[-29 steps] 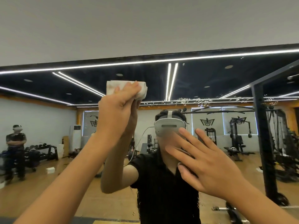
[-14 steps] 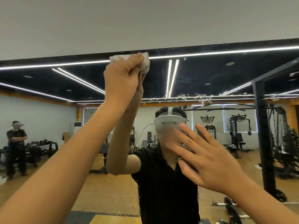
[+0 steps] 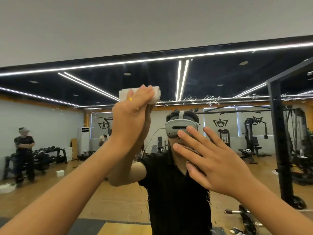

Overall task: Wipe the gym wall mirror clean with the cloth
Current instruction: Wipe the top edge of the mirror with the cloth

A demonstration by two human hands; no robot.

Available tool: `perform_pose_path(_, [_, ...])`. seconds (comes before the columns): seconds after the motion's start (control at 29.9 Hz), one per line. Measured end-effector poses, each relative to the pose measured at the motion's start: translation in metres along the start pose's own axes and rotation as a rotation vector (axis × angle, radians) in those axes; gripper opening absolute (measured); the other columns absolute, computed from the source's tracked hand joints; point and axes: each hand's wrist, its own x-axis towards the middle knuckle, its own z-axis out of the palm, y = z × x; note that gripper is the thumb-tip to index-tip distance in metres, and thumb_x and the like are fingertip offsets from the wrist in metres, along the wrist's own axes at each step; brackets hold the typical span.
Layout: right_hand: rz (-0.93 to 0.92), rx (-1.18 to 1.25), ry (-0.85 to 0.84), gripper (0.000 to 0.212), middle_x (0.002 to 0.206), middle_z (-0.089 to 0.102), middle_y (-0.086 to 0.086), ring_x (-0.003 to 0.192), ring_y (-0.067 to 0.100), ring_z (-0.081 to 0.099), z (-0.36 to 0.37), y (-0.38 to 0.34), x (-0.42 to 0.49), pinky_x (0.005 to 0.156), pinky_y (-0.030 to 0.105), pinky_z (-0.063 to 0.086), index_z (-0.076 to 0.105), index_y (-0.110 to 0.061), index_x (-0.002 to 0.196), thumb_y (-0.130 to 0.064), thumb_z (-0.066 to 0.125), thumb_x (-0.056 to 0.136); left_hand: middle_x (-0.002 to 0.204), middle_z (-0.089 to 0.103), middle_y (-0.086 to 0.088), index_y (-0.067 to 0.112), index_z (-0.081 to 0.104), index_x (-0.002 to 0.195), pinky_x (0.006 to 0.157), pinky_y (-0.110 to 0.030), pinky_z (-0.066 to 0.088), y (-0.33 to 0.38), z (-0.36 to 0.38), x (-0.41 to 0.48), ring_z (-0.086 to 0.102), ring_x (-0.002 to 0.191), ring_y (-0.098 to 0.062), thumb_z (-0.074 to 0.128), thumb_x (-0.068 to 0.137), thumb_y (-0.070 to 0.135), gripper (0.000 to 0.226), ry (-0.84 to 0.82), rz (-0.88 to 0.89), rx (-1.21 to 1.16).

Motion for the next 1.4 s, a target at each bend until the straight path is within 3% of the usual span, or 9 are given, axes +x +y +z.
perform_pose_path(0.07, [0.002,-0.002,0.000,0.057,0.168,0.027,0.008,0.158,0.027,0.017,0.000,0.000,0.000,0.124,0.057,0.023,0.043,-0.025,0.156,-0.041,0.047,0.102,0.124,0.059,0.025,0.032,0.070,0.129,0.100,-0.002,0.034,0.003,0.004,0.029,0.048,0.117,0.017,0.050,0.105,0.014,0.035,0.043,-0.025,0.014])
perform_pose_path(0.2, [0.002,0.002,-0.004,0.057,0.169,0.027,0.008,0.159,0.026,0.016,0.000,0.000,0.000,0.124,0.057,0.022,0.043,-0.026,0.157,-0.041,0.047,0.102,0.096,0.074,-0.001,0.020,0.077,0.113,0.087,-0.023,0.054,0.008,0.011,0.086,0.067,0.091,-0.010,0.053,0.106,0.015,0.026,0.116,0.023,-0.027])
perform_pose_path(0.3, [0.002,0.003,0.000,0.057,0.168,0.027,0.008,0.159,0.026,0.016,0.001,0.001,0.000,0.124,0.056,0.022,0.042,-0.026,0.157,-0.041,0.047,0.102,0.095,0.073,0.003,0.021,0.077,0.117,0.088,-0.026,0.052,0.015,0.009,0.109,0.069,0.095,-0.023,0.056,0.101,0.019,0.026,0.093,-0.037,-0.010])
perform_pose_path(0.43, [0.007,0.000,-0.009,0.056,0.169,0.027,0.008,0.159,0.026,0.015,0.000,0.000,-0.001,0.125,0.057,0.022,0.042,-0.026,0.157,-0.041,0.046,0.103,0.112,0.076,0.000,0.025,0.075,0.123,0.092,-0.024,0.050,0.018,0.010,0.084,0.068,0.105,-0.018,0.057,0.102,0.021,0.028,0.049,-0.046,0.000])
perform_pose_path(0.7, [0.011,-0.002,-0.025,0.056,0.169,0.026,0.008,0.159,0.026,0.015,-0.001,0.000,-0.001,0.125,0.057,0.022,0.041,-0.026,0.157,-0.041,0.045,0.103,0.127,0.071,-0.009,0.014,0.067,0.133,0.101,-0.052,0.056,0.014,0.011,-0.023,0.069,0.116,-0.029,0.053,0.102,0.026,0.035,-0.024,0.111,0.081])
perform_pose_path(0.84, [0.011,-0.005,-0.031,0.058,0.169,0.024,0.008,0.159,0.026,0.014,0.000,0.000,-0.001,0.124,0.058,0.024,0.041,-0.026,0.158,-0.042,0.046,0.103,0.136,0.065,-0.001,0.016,0.065,0.134,0.120,-0.031,0.037,0.012,0.010,-0.023,0.056,0.130,-0.009,0.051,0.103,0.023,0.035,-0.063,0.111,0.046])
perform_pose_path(0.94, [0.008,0.003,-0.021,0.057,0.169,0.025,0.007,0.159,0.026,0.015,0.000,-0.001,-0.001,0.125,0.057,0.022,0.041,-0.026,0.158,-0.042,0.047,0.103,0.138,0.061,0.012,0.024,0.068,0.135,0.112,-0.011,0.031,0.020,0.011,0.011,0.048,0.129,0.001,0.048,0.104,0.016,0.037,-0.035,-0.060,0.002])
perform_pose_path(1.17, [0.008,0.019,0.007,0.057,0.168,0.027,0.006,0.159,0.025,0.016,0.000,0.000,-0.001,0.125,0.056,0.022,0.042,-0.027,0.157,-0.040,0.050,0.102,0.121,0.074,-0.004,0.019,0.073,0.127,0.100,-0.041,0.050,0.034,0.018,0.110,0.066,0.114,-0.025,0.052,0.101,0.015,0.033,0.084,-0.050,0.038])
perform_pose_path(1.4, [0.010,0.006,-0.003,0.058,0.168,0.027,0.006,0.159,0.025,0.016,0.001,0.001,-0.001,0.126,0.055,0.020,0.041,-0.027,0.157,-0.041,0.049,0.102,0.118,0.075,-0.006,0.020,0.073,0.126,0.100,-0.043,0.050,0.030,0.015,0.070,0.066,0.111,-0.026,0.054,0.103,0.020,0.030,0.015,-0.057,0.021])
